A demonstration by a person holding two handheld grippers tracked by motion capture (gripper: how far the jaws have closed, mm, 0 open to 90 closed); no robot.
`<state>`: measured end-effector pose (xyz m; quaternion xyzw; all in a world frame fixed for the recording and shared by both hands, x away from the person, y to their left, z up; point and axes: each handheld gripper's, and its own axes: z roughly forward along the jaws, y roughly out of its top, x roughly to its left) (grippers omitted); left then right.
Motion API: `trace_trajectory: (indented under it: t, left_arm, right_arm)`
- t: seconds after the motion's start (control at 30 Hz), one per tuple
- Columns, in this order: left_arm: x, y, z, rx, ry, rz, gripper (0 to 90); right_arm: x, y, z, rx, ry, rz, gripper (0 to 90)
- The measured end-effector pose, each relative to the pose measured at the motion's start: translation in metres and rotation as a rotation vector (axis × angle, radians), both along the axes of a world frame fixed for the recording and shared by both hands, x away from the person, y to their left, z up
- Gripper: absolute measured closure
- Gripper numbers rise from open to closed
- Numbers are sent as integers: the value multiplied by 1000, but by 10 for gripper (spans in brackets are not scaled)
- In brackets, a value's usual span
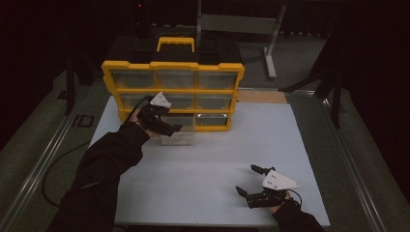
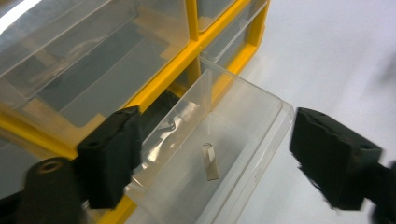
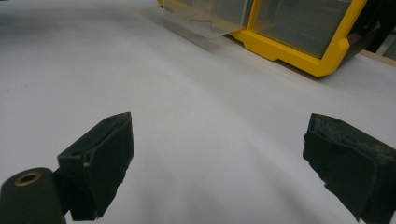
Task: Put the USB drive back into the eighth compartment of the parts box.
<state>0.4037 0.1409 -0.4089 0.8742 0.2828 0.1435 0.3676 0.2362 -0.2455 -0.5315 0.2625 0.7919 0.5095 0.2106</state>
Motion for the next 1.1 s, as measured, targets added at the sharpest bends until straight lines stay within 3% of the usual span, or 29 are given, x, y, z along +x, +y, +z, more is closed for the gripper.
trace_trajectory:
  t: [0.07, 0.1, 0.33, 1.1]
  left_arm:
    - [-1, 2, 1, -9, 3, 3, 138]
    - [-1, 2, 1, -9, 14, -12, 65]
    - [-5, 9, 1, -22, 17, -18, 5]
    - [-29, 29, -8, -7, -13, 10, 3]
  right_arm:
    - [0, 0, 0, 2, -4, 0, 91]
    - [0, 0, 0, -1, -3, 0, 91]
    - [0, 0, 0, -1, 0, -2, 91]
    - [-1, -1, 0, -7, -4, -9, 91]
